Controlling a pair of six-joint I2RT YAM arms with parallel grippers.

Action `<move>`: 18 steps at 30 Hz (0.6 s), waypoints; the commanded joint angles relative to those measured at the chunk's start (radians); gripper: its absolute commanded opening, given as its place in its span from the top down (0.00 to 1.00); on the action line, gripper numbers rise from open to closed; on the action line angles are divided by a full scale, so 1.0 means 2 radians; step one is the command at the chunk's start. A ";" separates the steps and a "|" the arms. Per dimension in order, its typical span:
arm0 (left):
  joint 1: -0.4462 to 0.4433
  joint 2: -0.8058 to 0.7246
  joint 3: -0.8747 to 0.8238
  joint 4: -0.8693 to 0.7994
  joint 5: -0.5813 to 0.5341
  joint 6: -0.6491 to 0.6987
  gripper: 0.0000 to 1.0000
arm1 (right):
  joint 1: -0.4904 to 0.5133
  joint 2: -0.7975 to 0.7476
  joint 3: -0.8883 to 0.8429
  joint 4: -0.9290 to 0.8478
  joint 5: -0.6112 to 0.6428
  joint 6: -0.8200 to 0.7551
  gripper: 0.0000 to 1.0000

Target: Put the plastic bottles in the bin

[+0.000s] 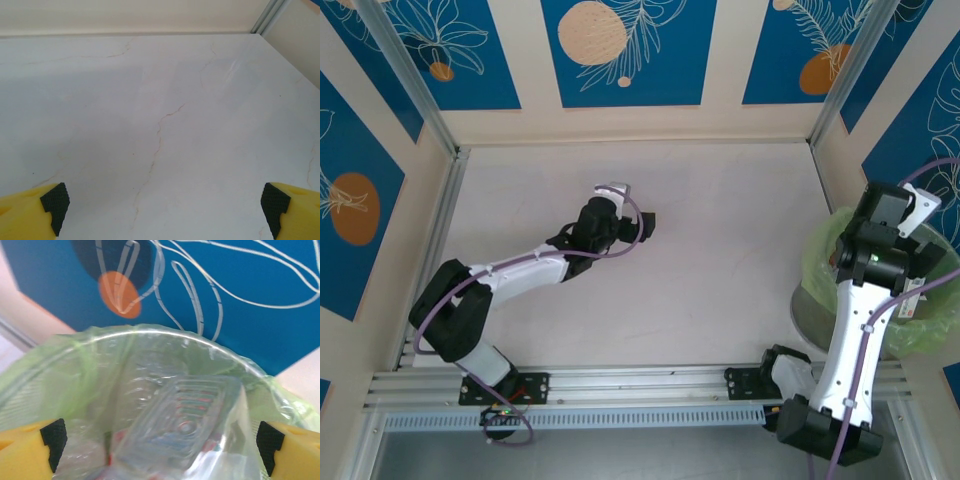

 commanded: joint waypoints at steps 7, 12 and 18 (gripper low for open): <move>0.006 -0.009 0.023 -0.021 0.028 0.001 0.00 | 0.089 0.014 0.135 -0.064 -0.054 0.075 0.00; 0.023 -0.054 0.005 -0.043 -0.011 -0.006 0.00 | 0.238 -0.007 0.104 0.014 -0.173 0.035 0.01; 0.076 -0.108 -0.013 -0.135 -0.135 0.015 0.00 | 0.278 -0.009 -0.086 0.228 -0.315 -0.010 0.01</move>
